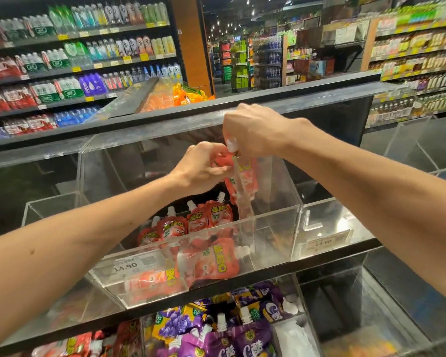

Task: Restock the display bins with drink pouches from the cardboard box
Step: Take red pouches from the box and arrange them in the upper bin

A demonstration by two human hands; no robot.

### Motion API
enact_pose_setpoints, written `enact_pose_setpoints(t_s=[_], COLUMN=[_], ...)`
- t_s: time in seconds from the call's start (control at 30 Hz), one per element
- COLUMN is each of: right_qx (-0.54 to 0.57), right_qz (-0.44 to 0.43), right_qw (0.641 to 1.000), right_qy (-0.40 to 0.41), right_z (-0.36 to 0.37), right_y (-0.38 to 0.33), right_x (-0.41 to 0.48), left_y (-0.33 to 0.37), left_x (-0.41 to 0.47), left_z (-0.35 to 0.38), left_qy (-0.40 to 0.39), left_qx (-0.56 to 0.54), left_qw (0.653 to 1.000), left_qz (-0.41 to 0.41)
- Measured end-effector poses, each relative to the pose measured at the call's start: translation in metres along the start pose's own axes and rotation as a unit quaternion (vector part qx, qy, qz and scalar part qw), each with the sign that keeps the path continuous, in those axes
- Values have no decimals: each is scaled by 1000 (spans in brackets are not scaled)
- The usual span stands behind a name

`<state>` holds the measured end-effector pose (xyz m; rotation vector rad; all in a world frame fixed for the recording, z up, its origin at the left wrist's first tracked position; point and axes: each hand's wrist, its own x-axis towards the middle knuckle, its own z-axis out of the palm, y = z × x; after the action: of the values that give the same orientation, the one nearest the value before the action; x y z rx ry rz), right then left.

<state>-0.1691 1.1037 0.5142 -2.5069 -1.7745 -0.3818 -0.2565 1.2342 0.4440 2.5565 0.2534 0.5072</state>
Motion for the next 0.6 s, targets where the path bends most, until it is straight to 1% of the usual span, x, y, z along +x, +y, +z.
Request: enact_pose_setpoints(t_s=[0.07,0.17,0.2,0.37,0.47,0.5,0.6], right_qx=[13,29,39,151,176,179,177], right_qz=[-13,4,9,42,52,54,53], right_qw=[999,996,996,987,983,982,983], right_qy=[-31,-78,-81,-37,-18,-16,-12], right_z=[1,6,8,25,27,27,26], right_y=[1,8,9,5,1,1,0], right_x=[5,11,12,13,7,6,3], left_y=[-8,-22,-24,-19,-22,-24,-22], left_x=[3,8,9,11,14,14,12], left_z=[8,24,30,51,52,50,39], left_qy=[-4,-3,-2,-11,-7,-20,-105], left_qx=[-8,11,16,-14,-42,-59,-122], left_qw=[1000,996,995,994,989,986,967], left_qz=[-30,-87,-96,-106,-138,-157,-196])
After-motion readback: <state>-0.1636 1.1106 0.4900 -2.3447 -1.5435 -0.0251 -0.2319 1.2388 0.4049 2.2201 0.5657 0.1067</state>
